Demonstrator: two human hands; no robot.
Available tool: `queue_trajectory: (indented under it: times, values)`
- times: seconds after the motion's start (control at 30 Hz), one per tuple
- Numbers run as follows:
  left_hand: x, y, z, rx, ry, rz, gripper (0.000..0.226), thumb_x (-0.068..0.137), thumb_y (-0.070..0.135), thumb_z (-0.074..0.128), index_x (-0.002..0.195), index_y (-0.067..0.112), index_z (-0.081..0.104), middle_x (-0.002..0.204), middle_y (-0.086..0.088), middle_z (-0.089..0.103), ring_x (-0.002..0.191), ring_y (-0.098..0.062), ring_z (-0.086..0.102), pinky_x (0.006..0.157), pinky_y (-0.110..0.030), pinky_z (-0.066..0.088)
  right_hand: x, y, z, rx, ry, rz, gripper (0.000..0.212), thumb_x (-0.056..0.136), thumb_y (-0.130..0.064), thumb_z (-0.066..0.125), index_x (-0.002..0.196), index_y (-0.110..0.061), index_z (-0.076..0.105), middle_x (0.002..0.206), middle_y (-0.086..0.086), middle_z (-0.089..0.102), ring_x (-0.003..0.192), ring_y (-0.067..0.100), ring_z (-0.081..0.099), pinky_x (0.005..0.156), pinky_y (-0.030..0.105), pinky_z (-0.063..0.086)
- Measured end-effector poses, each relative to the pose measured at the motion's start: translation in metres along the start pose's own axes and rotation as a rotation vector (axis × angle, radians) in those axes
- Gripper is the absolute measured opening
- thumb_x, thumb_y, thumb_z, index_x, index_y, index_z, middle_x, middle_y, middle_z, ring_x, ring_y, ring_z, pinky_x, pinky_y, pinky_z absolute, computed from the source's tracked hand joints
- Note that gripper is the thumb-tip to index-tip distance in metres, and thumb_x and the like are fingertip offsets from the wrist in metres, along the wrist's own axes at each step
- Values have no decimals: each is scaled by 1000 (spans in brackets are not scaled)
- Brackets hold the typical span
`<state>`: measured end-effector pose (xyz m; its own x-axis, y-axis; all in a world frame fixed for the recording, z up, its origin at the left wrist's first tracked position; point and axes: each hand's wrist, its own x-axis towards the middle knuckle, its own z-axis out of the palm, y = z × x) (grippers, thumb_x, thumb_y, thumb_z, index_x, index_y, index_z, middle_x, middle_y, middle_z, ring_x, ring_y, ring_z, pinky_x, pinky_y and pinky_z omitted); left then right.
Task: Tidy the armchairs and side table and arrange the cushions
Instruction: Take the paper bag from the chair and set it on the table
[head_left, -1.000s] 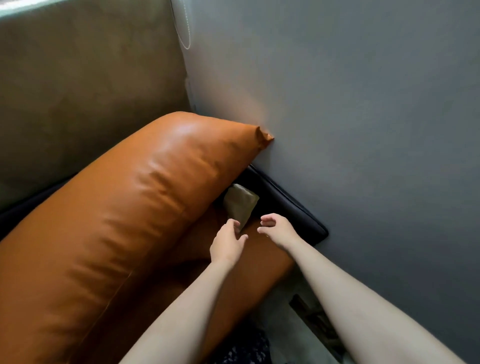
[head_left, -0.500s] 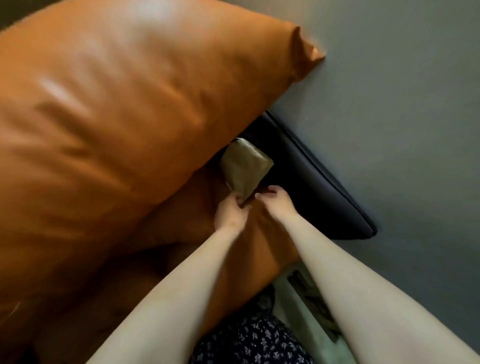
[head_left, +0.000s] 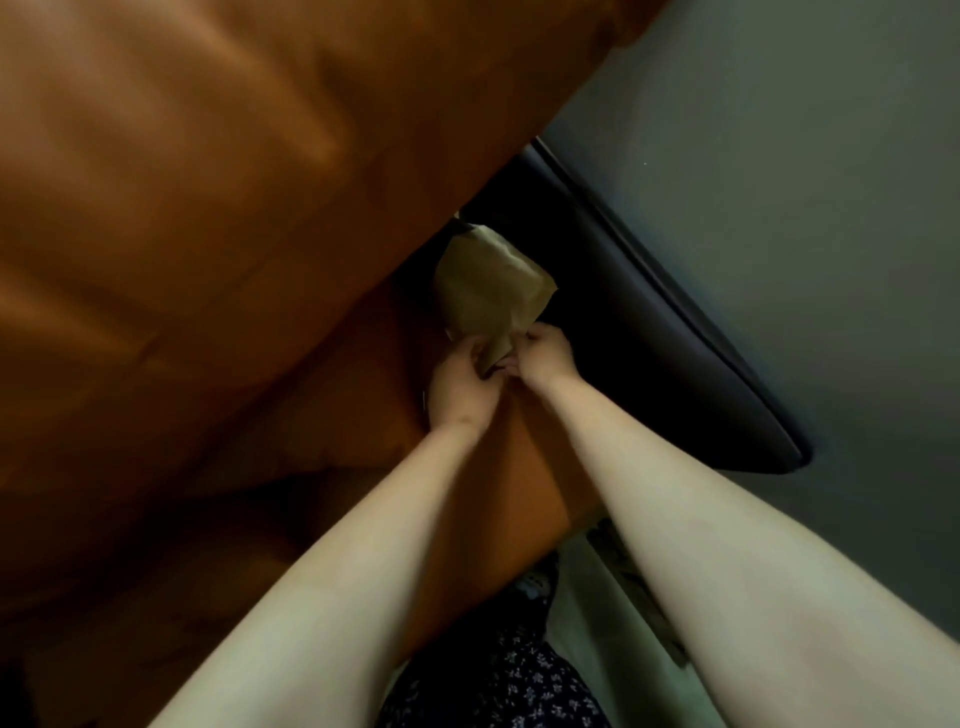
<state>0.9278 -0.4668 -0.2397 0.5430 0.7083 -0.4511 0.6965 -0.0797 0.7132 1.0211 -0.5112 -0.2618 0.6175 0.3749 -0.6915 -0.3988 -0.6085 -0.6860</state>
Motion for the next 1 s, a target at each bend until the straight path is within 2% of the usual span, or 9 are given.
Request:
queue_trajectory:
  times: [0.07, 0.2, 0.27, 0.33, 0.43, 0.57, 0.7, 0.87, 1.0]
  values:
    - [-2, 0, 1, 43, 24, 15, 34, 82, 14, 65, 117, 15, 62, 114, -9, 65, 106, -27, 61, 88, -37, 51, -5, 4, 6, -27, -14, -45, 29, 97, -10, 45, 75, -19, 62, 95, 26, 70, 90, 42, 66, 88, 56, 52]
    - [-14, 5, -3, 104, 78, 20, 34, 84, 13, 64, 118, 15, 60, 120, -9, 61, 109, -27, 58, 89, -37, 49, -32, 0, 4, 10, -30, -79, 31, 97, -9, 47, 72, -21, 60, 98, 26, 69, 93, 41, 66, 88, 53, 52]
    - [-22, 9, -9, 107, 73, 24, 32, 85, 11, 64, 117, 15, 61, 118, -7, 63, 109, -26, 58, 90, -35, 49, -43, -3, -2, 67, -37, -54, 26, 98, -10, 47, 76, -12, 59, 90, 25, 66, 81, 40, 66, 76, 47, 53]
    - [-28, 15, -17, 117, 66, 31, 27, 87, 11, 62, 113, 14, 63, 114, -6, 66, 106, -25, 60, 87, -32, 49, -54, -7, -6, 123, -70, -27, 19, 100, -9, 44, 88, -6, 58, 89, 22, 63, 70, 28, 62, 64, 32, 53]
    - [-37, 26, -32, 125, 90, 53, 21, 87, 10, 60, 107, 15, 65, 108, -4, 68, 100, -23, 62, 80, -27, 47, -68, -20, -7, 153, -115, -33, 25, 101, -9, 40, 82, -11, 57, 87, 17, 63, 68, 21, 60, 59, 23, 54]
    - [-51, 37, -55, 150, 107, 120, 16, 86, 11, 61, 100, 17, 64, 105, -1, 66, 97, -22, 61, 80, -33, 50, -92, -41, -6, 172, -118, -49, 26, 101, -10, 40, 81, -11, 56, 84, 16, 63, 67, 20, 59, 63, 26, 54]
    - [-68, 48, -77, 173, 139, 198, 10, 87, 14, 63, 96, 18, 64, 103, 0, 63, 94, -19, 58, 75, -31, 47, -116, -55, -5, 160, -96, -60, 26, 100, -13, 41, 83, -10, 60, 84, 17, 65, 69, 23, 63, 73, 34, 57]
    - [-99, 58, -104, 265, 131, 336, 6, 90, 20, 60, 92, 16, 64, 96, -2, 60, 90, -21, 56, 74, -36, 47, -159, -68, -6, 121, 9, -84, 27, 98, -14, 43, 76, -8, 58, 69, 12, 65, 52, 15, 63, 55, 24, 55]
    - [-130, 65, -133, 335, 114, 430, 8, 91, 21, 55, 91, 18, 62, 93, -1, 59, 89, -21, 54, 69, -34, 42, -203, -80, -2, 63, 99, -92, 27, 94, -15, 48, 76, -4, 65, 62, 10, 68, 53, 18, 66, 56, 28, 57]
